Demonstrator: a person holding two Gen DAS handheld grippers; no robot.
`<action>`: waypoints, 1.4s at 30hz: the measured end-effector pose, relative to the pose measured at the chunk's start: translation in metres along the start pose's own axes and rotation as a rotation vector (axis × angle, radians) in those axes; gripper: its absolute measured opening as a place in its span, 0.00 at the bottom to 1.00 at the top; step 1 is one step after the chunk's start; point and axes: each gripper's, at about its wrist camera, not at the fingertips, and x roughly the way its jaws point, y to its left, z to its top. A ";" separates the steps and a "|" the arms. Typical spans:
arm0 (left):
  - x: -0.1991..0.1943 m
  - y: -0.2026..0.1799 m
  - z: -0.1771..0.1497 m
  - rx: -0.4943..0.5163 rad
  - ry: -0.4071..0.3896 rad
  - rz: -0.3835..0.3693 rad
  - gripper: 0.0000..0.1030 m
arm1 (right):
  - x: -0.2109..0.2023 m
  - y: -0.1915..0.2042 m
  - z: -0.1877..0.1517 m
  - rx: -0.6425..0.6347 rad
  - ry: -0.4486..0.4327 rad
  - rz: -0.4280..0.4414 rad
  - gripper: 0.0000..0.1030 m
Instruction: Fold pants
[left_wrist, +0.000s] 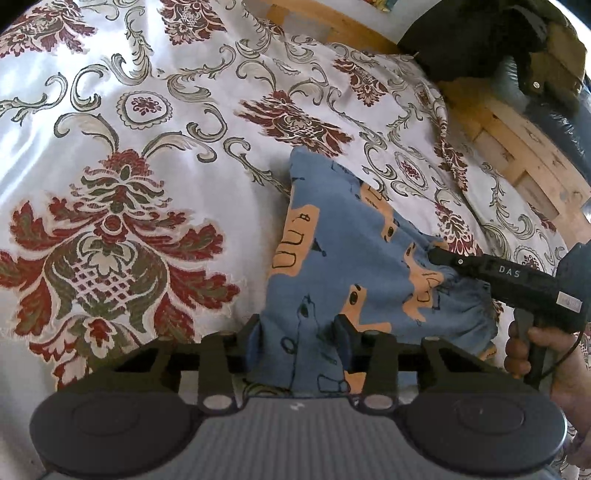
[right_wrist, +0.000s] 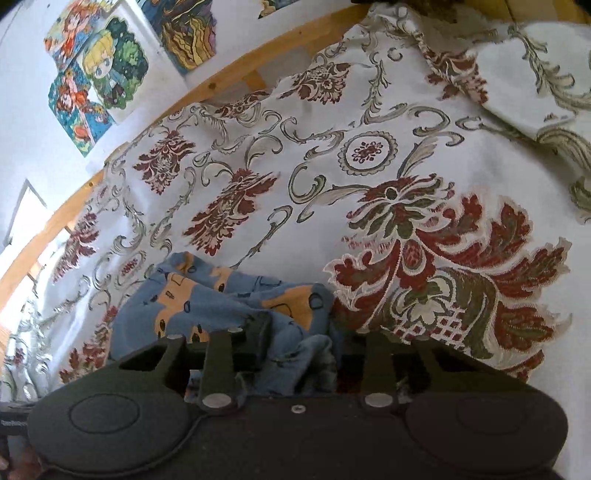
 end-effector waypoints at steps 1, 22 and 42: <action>0.000 0.000 0.000 0.000 -0.001 0.001 0.43 | 0.000 0.001 -0.001 -0.004 -0.002 -0.004 0.32; -0.026 -0.036 -0.004 0.206 -0.280 0.055 0.14 | -0.028 0.091 0.016 -0.620 -0.236 -0.138 0.20; 0.019 0.021 0.041 0.064 -0.257 0.086 0.17 | 0.090 0.095 0.078 -0.678 -0.064 -0.120 0.22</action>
